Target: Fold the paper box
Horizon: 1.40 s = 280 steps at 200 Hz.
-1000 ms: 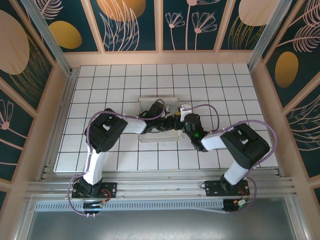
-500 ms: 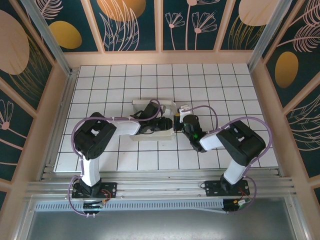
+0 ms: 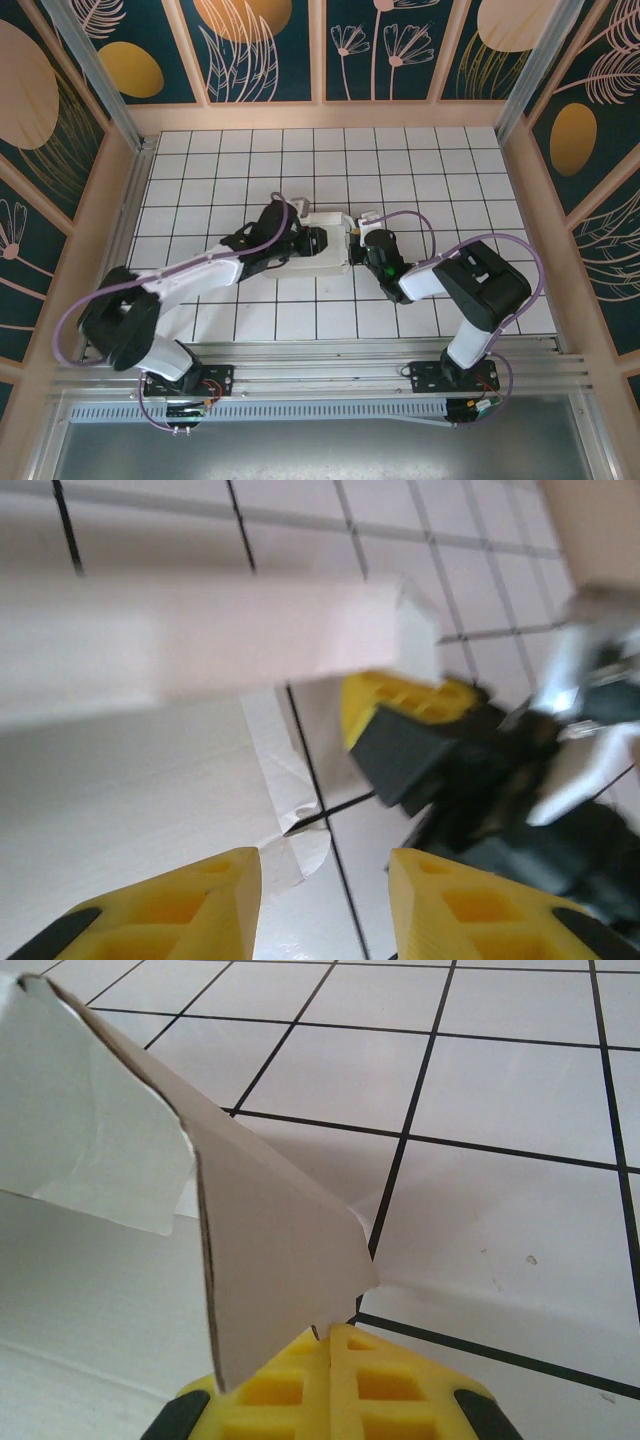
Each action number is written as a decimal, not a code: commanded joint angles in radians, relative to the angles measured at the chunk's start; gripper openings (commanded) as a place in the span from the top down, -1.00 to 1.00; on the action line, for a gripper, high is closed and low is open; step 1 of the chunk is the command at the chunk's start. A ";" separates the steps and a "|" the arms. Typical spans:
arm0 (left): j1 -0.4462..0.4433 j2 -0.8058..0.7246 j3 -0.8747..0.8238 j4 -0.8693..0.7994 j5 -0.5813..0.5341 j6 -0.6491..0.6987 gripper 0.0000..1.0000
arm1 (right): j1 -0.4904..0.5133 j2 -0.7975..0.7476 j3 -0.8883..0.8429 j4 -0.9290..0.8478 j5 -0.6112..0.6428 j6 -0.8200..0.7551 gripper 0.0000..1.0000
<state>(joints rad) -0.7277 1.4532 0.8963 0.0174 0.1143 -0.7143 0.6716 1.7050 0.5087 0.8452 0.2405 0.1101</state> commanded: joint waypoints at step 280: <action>0.484 0.132 0.082 -0.084 0.335 -0.019 -0.04 | -0.043 0.035 0.442 -0.659 -0.194 0.126 1.00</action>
<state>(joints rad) -0.2440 1.5646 0.9909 -0.0998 0.4126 -0.7174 0.6346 1.7088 0.8875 0.2897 0.0845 0.1913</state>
